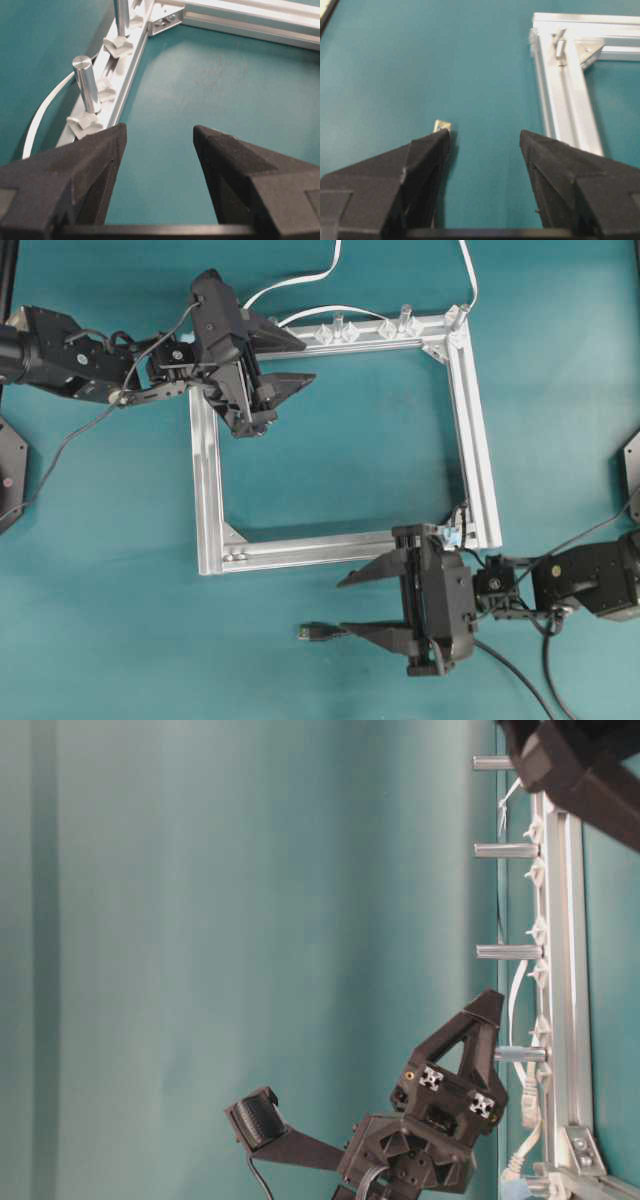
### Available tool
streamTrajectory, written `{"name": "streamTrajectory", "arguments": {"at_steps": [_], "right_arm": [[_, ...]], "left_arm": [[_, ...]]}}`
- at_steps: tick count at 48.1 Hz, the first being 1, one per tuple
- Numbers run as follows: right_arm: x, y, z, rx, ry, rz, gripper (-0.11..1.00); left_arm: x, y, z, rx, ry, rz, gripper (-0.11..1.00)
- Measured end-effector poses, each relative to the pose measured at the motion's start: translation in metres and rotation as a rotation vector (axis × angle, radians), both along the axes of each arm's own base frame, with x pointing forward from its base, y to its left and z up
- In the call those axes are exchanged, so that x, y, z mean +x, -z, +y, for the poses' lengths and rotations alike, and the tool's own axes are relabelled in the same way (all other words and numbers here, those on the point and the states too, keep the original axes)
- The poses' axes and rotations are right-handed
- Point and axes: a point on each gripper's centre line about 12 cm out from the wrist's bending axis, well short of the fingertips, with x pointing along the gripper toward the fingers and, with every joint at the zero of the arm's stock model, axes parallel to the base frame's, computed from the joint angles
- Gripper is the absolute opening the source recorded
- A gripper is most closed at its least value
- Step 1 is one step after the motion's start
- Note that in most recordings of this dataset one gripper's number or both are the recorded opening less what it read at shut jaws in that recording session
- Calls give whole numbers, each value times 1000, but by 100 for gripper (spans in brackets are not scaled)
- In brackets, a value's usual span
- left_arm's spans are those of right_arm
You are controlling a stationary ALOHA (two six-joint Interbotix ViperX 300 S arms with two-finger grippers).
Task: Insert the wire through the string loop located on the right side.
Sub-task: 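Open the right gripper and move it toward the black USB cable plug, then lower the right gripper and grasp the USB cable behind the plug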
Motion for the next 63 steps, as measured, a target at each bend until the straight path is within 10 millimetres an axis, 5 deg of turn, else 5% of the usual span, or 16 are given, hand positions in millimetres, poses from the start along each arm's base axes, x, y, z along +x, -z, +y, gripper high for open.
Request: {"name": "streamTrajectory", "arguments": {"at_steps": [26, 63], "right_arm": [[10, 31, 23, -9, -18, 51, 69], [9, 59, 23, -34, -5, 100, 68]], "left_arm": [[-1, 2, 0, -7, 0, 19, 65], [0, 2, -4, -9, 9, 20, 65]]}}
